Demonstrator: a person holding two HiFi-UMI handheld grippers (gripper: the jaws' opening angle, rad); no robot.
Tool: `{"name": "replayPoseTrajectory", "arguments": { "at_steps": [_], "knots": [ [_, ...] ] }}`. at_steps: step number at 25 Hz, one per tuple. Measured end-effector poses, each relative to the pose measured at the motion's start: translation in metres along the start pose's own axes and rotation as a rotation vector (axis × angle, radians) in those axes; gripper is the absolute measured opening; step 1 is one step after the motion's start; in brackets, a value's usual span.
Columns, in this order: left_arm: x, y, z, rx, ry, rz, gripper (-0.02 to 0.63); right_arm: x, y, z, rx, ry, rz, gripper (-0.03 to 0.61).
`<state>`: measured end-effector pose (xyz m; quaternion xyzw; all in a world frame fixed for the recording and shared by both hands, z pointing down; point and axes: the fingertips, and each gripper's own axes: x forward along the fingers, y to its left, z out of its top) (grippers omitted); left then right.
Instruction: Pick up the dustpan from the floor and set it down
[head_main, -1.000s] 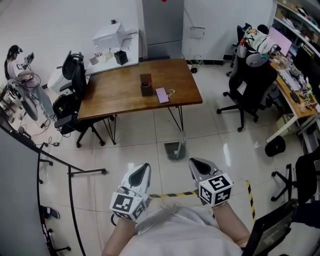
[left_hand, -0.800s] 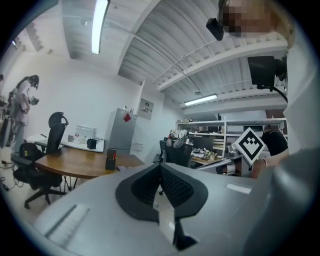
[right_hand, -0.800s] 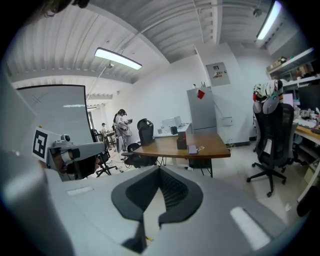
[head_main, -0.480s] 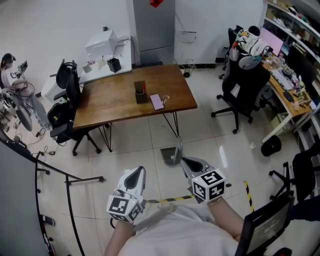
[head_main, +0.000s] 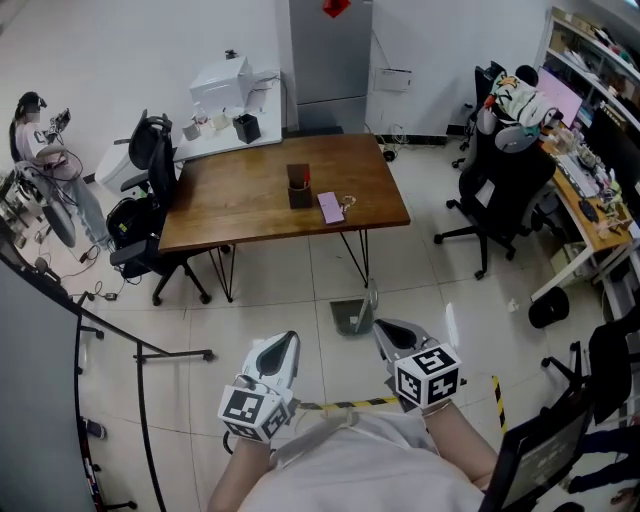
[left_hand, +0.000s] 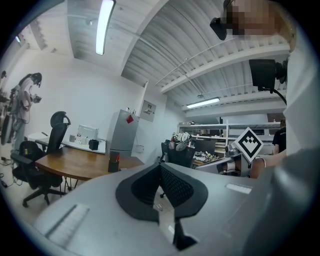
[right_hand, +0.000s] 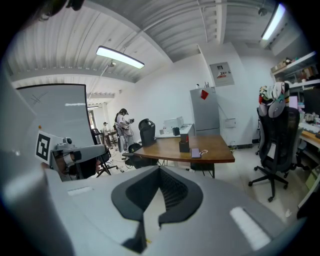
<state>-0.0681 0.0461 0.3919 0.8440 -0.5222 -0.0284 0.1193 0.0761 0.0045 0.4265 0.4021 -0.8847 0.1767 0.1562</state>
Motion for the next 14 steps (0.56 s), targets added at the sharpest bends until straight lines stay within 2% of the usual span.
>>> {"name": "replayPoseTrajectory", "arguments": {
  "at_steps": [14],
  "knots": [
    [0.004,-0.004,-0.007,-0.012,0.009,0.004,0.014,-0.015,-0.014,-0.003,0.028,-0.029,-0.029,0.002]
  ]
}}
